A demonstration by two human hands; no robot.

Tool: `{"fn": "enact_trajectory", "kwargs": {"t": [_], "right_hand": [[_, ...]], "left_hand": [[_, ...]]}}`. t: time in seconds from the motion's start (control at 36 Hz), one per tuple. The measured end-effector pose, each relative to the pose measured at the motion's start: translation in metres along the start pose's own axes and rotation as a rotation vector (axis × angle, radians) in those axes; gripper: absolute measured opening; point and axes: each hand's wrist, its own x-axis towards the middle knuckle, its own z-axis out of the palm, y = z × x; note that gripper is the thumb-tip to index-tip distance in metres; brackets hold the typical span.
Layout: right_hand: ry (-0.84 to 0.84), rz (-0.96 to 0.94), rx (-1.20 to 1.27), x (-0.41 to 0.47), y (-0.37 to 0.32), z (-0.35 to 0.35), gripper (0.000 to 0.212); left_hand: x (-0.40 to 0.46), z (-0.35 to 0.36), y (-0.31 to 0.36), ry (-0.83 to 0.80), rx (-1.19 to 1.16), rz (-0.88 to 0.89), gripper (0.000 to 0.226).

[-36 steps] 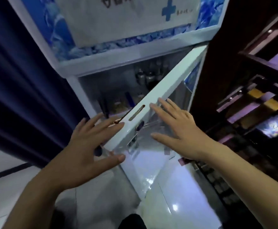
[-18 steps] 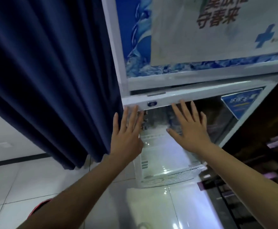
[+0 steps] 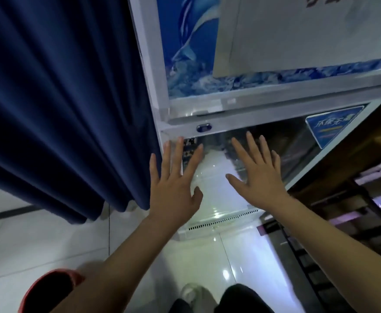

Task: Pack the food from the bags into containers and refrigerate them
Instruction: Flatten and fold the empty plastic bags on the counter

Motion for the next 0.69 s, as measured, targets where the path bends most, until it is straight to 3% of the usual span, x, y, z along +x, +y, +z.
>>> {"fn": "enact_trajectory", "kwargs": {"t": [0.11,0.25,0.39,0.69], "right_hand": [[-0.101,0.010,0.152,-0.028,-0.011,0.010,0.079],[-0.408,-0.026,0.266,-0.060,-0.022,0.046,0.075],[-0.641,-0.245,0.354,-0.095,-0.030,0.069,0.073],[-0.864,-0.738,0.416,-0.161,-0.084,0.061,0.078]], "left_hand": [[-0.033,-0.009,0.011,0.007,-0.201,-0.173,0.092],[-0.101,-0.002,0.015,-0.121,-0.191,-0.606,0.097],[-0.185,-0.011,0.041,-0.269,-0.078,-1.003,0.097],[-0.333,-0.060,0.151,-0.172,-0.057,-1.539,0.096]]}}
